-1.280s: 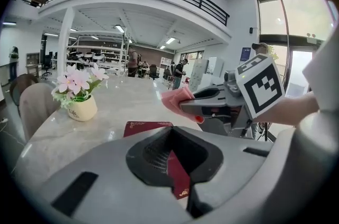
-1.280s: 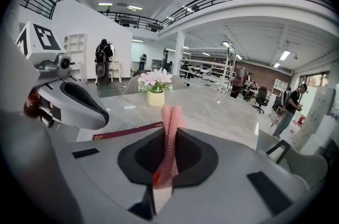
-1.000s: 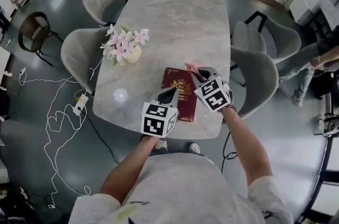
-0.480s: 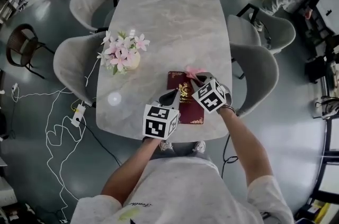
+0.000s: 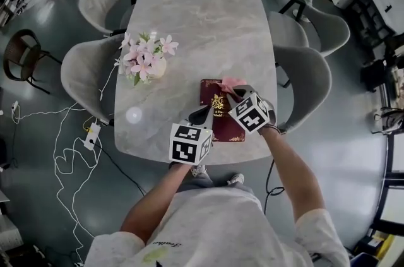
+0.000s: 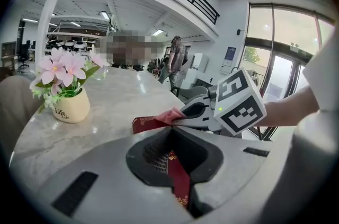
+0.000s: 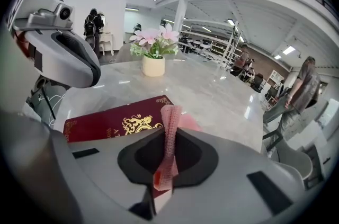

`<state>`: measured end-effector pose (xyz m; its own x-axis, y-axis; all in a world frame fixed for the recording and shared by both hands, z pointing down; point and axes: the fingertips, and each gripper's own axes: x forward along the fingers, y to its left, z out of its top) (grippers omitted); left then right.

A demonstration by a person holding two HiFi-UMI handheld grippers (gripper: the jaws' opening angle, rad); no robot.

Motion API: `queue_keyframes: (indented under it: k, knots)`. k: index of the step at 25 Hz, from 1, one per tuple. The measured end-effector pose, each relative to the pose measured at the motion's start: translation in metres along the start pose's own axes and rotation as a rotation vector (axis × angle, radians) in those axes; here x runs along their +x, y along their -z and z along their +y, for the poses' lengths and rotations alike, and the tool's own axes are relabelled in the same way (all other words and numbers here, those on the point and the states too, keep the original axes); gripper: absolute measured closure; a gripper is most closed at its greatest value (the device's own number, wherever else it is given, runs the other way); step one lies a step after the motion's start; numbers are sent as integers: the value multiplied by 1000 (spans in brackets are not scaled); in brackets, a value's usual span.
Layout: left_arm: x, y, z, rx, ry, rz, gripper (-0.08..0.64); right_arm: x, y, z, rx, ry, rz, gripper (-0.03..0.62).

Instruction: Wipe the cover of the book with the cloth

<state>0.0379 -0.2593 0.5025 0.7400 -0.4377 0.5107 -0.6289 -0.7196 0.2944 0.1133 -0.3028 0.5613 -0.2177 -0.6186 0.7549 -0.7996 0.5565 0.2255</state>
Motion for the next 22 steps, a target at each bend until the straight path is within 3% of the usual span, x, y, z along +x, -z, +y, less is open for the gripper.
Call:
queue_keyframes:
  k: [22]
  knots:
    - [-36, 16, -4, -65, -168, -38, 552, -29, 28, 40, -28, -94, -40, 574]
